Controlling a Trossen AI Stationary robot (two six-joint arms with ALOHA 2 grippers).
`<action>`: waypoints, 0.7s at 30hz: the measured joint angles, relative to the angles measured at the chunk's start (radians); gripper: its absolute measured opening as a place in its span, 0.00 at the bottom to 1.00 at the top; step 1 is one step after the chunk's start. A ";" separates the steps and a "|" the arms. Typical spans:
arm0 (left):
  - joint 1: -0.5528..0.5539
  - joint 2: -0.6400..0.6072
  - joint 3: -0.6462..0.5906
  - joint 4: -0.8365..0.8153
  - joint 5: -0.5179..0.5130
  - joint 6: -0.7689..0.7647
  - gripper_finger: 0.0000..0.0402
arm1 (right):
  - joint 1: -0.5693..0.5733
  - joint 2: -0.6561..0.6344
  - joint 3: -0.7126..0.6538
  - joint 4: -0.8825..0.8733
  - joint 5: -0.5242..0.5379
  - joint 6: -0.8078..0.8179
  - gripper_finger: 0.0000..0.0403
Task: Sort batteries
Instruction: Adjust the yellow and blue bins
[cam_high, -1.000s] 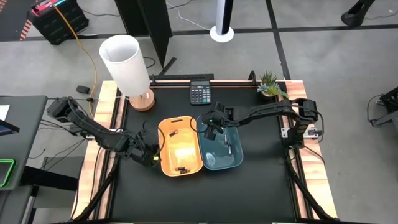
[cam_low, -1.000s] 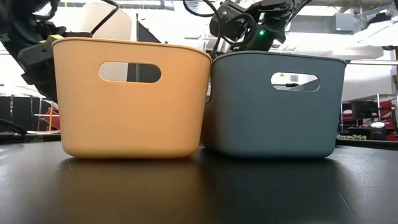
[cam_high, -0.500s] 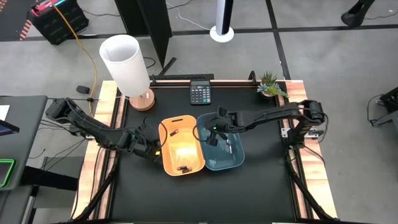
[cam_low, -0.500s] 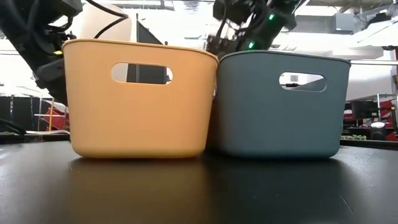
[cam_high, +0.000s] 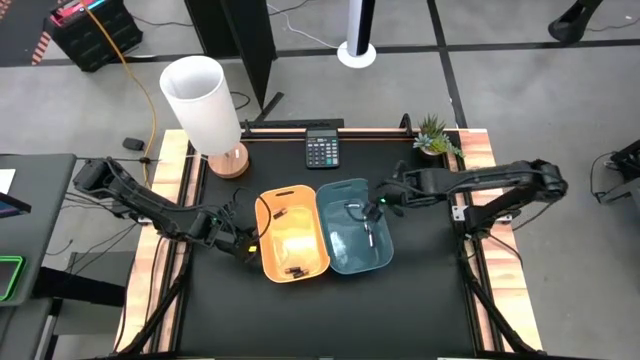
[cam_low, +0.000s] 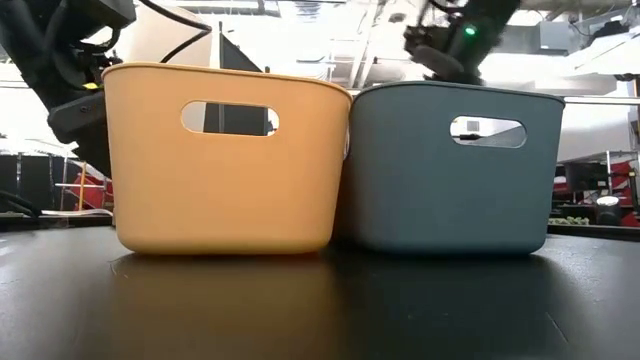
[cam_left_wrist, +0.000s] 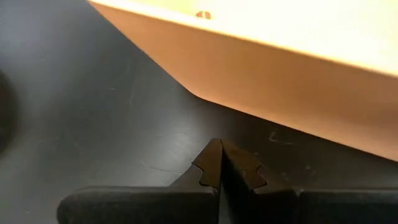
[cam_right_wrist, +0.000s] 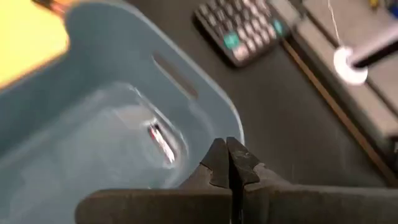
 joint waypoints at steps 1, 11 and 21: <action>-0.005 0.000 0.000 0.000 0.000 0.000 0.00 | -0.003 -0.020 -0.027 -0.012 0.000 0.036 0.00; -0.081 0.000 0.000 0.000 0.052 -0.006 0.00 | 0.094 -0.137 -0.216 -0.159 0.000 0.414 0.00; -0.151 0.000 0.000 0.001 0.054 -0.018 0.00 | 0.344 -0.137 -0.309 -0.174 -0.024 0.762 0.00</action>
